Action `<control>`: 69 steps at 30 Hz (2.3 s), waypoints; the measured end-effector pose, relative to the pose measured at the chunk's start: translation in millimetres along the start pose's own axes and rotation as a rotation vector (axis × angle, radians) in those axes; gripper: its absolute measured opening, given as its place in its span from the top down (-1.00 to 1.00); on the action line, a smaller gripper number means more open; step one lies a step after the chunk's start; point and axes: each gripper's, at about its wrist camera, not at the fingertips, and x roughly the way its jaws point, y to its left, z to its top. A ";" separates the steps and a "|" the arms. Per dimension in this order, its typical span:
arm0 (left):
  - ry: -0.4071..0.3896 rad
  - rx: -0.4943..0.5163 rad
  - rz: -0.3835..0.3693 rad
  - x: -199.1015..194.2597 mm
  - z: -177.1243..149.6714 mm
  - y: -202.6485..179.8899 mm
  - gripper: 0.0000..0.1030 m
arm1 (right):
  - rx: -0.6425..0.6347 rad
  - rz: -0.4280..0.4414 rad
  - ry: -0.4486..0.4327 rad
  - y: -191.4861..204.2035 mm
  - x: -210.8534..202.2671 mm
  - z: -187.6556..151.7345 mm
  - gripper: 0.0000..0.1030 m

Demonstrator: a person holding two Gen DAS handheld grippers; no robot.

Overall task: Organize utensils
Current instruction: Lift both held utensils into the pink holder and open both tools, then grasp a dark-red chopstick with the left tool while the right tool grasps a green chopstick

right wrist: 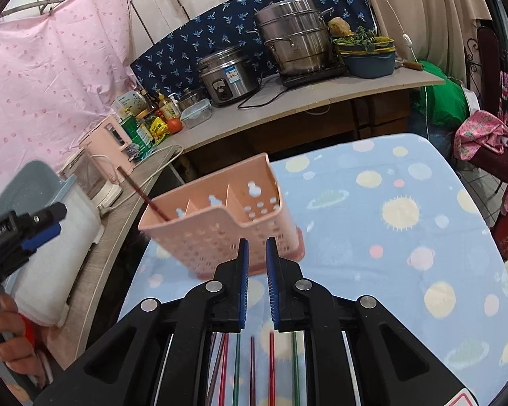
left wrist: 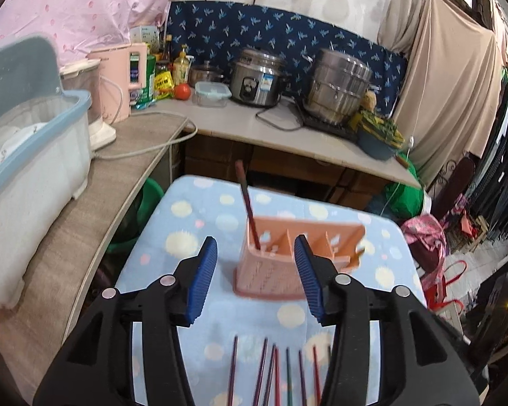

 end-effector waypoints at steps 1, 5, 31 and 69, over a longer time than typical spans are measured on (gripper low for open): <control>0.011 0.005 0.005 -2.3 -7.2 -0.1 0.02 | -0.002 0.002 0.004 -0.7 -5.2 -7.5 0.75; 0.063 0.004 0.013 -14.5 -46.5 7.0 0.02 | -0.025 -0.011 0.030 -1.6 -23.5 -39.5 0.75; 0.298 0.068 0.113 -18.1 -235.7 31.6 0.02 | -0.110 -0.130 0.245 -30.1 -55.6 -197.5 0.73; 0.338 0.134 0.143 1.0 -274.5 29.7 -0.09 | -0.148 -0.145 0.277 -24.4 -49.3 -222.7 0.55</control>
